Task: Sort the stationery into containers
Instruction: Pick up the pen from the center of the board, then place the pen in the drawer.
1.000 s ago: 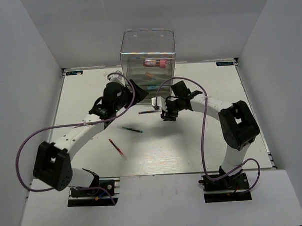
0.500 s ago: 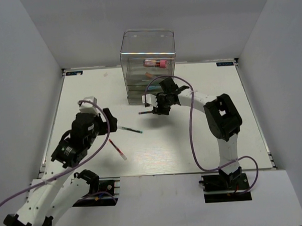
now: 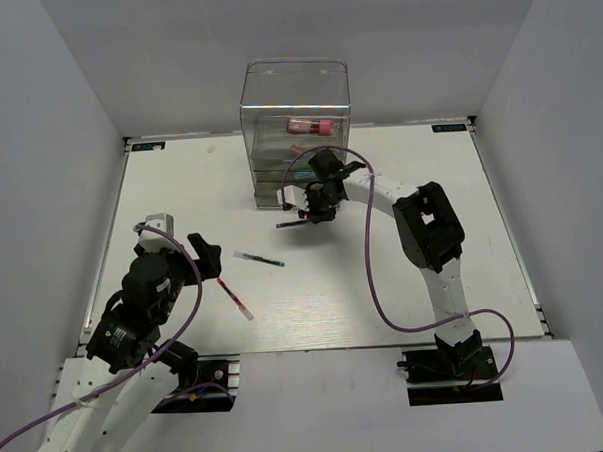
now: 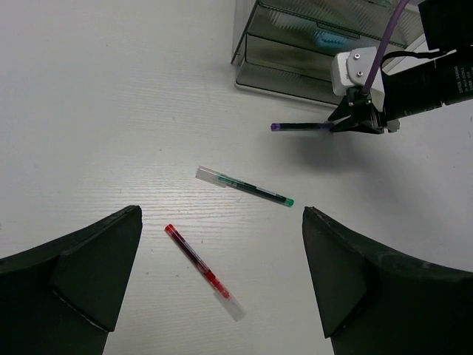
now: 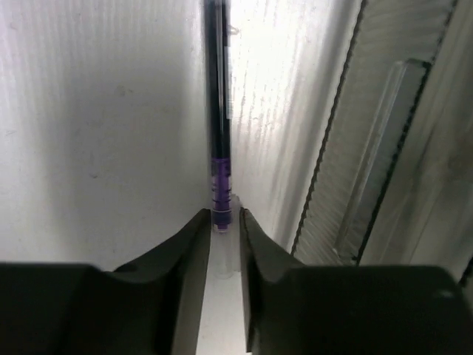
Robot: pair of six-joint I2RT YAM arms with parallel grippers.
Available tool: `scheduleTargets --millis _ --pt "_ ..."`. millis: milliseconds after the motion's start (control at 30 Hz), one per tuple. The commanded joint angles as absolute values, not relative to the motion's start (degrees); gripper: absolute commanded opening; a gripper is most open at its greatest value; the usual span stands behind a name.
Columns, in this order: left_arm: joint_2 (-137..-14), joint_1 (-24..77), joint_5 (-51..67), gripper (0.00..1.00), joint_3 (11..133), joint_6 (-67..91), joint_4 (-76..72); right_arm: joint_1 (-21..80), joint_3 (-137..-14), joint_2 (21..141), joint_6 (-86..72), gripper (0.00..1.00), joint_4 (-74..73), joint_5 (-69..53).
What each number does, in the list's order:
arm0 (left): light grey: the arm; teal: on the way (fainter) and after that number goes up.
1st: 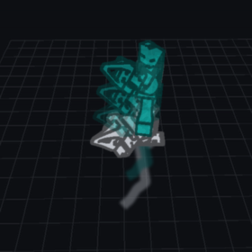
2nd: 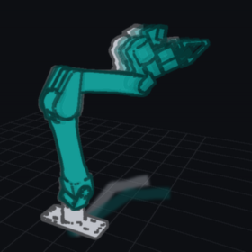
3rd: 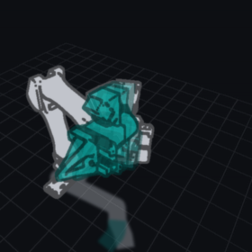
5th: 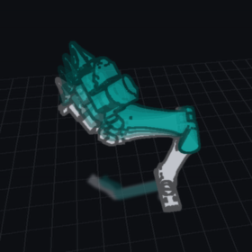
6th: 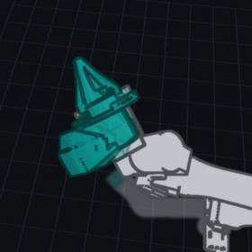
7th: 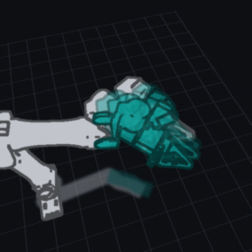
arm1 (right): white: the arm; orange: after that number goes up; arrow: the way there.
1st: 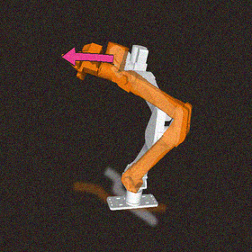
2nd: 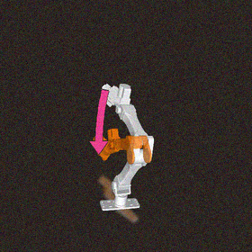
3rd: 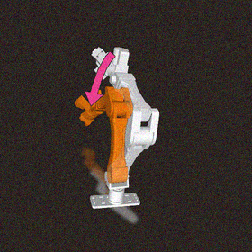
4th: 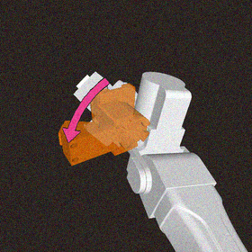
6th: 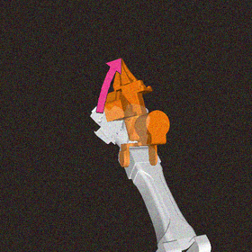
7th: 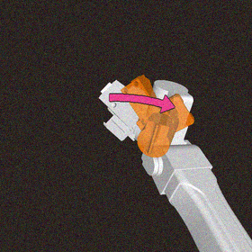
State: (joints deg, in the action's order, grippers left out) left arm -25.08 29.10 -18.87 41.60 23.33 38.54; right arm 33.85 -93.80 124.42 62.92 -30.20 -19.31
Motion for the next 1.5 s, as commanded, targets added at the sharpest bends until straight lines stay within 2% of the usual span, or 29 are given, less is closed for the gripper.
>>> scheduleTargets --millis 0,200,367,567,700,967,1400,1467 --pt "-25.2 29.4 -19.7 0.99 41.0 22.7 38.2 33.8 -97.0 129.1 66.7 0.26 -43.2 -21.2" --pt "-25.2 29.4 -19.7 0.99 41.0 22.7 38.2 34.5 -91.0 127.4 69.0 0.11 -47.6 -22.7" --pt "-25.8 29.4 -18.6 0.99 40.5 22.7 37.7 34.9 -85.3 117.2 60.2 0.0 -38.0 -23.9" --pt "-32.1 29.4 -12.0 0.97 37.5 39.5 35.3 34.9 -81.7 104.2 49.7 0.0 -24.7 -20.9" --pt "-34.8 29.4 -9.0 0.97 31.3 52.1 30.0 34.7 -81.2 101.6 48.2 0.0 -21.7 -16.8" --pt "-41.4 29.4 -7.8 0.96 26.5 65.7 22.9 34.8 -86.0 106.9 51.8 0.0 -18.4 -6.7" --pt "-52.6 29.4 -5.4 0.96 26.5 71.4 17.4 34.7 -90.3 115.7 55.3 0.0 -12.5 1.8" --pt "-55.2 29.4 -4.3 0.96 26.5 71.4 16.9 34.9 -89.8 116.3 56.2 0.06 -12.1 2.6"
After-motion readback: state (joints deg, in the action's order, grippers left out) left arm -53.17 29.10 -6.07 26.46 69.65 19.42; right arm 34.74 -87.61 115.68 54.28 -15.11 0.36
